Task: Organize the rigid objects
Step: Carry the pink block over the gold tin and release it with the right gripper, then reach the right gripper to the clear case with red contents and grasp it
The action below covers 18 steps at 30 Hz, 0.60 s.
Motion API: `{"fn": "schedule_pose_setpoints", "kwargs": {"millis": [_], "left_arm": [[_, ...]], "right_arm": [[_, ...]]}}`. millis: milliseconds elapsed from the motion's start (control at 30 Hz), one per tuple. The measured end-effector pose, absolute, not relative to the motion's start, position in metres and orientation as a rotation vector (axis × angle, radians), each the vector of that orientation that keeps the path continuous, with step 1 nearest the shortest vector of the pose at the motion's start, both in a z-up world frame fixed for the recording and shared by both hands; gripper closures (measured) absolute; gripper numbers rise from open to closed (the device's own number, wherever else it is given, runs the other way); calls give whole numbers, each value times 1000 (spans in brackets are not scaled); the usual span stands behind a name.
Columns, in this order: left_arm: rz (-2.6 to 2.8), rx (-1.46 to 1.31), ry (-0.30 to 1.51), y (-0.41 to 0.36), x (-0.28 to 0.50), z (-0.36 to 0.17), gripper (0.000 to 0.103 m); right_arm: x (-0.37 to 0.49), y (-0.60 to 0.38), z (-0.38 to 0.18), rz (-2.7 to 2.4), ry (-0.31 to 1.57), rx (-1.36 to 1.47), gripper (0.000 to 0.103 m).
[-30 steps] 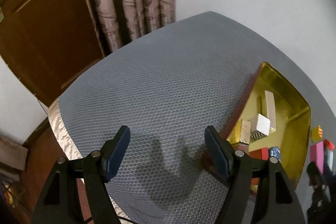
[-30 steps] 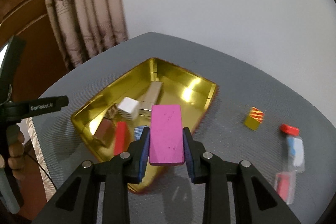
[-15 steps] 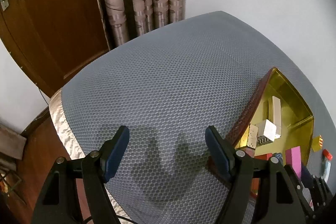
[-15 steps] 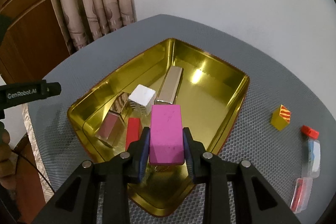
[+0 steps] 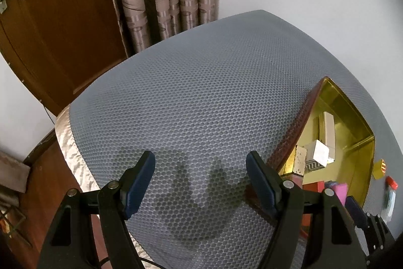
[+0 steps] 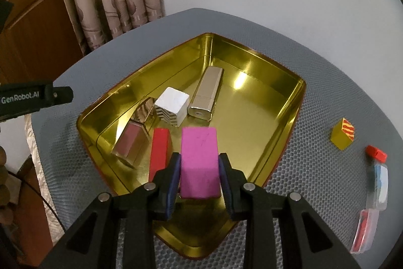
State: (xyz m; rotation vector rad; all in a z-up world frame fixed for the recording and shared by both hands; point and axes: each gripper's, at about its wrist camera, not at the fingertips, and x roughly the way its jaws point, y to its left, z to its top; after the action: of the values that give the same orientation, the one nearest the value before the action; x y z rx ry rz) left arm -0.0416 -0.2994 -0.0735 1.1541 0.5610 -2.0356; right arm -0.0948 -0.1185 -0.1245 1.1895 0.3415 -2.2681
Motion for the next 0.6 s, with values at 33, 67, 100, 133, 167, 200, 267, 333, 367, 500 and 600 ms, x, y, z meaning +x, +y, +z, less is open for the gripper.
{"fn": "schedule_pose_setpoints", "kwargs": {"millis": [33, 67, 100, 133, 167, 200, 267, 333, 367, 500, 600], "left_arm": [[-2035, 1153, 560, -299, -42, -73, 32], [-2036, 1150, 559, -299, -41, -73, 32], [-2037, 1148, 557, -300, -41, -73, 32], [-2036, 1149, 553, -299, -42, -73, 32], [-2035, 1150, 550, -299, -42, -73, 32], [-2035, 1149, 549, -299, -42, -73, 32], [-2036, 1149, 549, -299, -43, -74, 32], [-2036, 1146, 544, -298, -43, -73, 32], [-2037, 1147, 541, -298, -43, -73, 32], [-2040, 1140, 527, -296, -41, -71, 31], [-2043, 1135, 525, -295, -40, -71, 31]], "right_arm": [[-95, -118, -124, -2267, 326, 1192, 69], [-95, -116, -123, -2263, 311, 1195, 67], [-95, -114, -122, -2265, 299, 1194, 62], [-95, -112, -120, -2274, 288, 1187, 60], [-93, -109, -117, -2285, 275, 1178, 60], [-92, -106, -114, -2292, 266, 1172, 59], [-88, -95, -106, -2304, 233, 1149, 58], [-85, -82, -99, -2329, 224, 1126, 57], [-84, -75, -97, -2346, 224, 1119, 56], [-82, -34, -90, -2434, 236, 1117, 53], [-82, 4, -90, -2507, 237, 1139, 43]]}}
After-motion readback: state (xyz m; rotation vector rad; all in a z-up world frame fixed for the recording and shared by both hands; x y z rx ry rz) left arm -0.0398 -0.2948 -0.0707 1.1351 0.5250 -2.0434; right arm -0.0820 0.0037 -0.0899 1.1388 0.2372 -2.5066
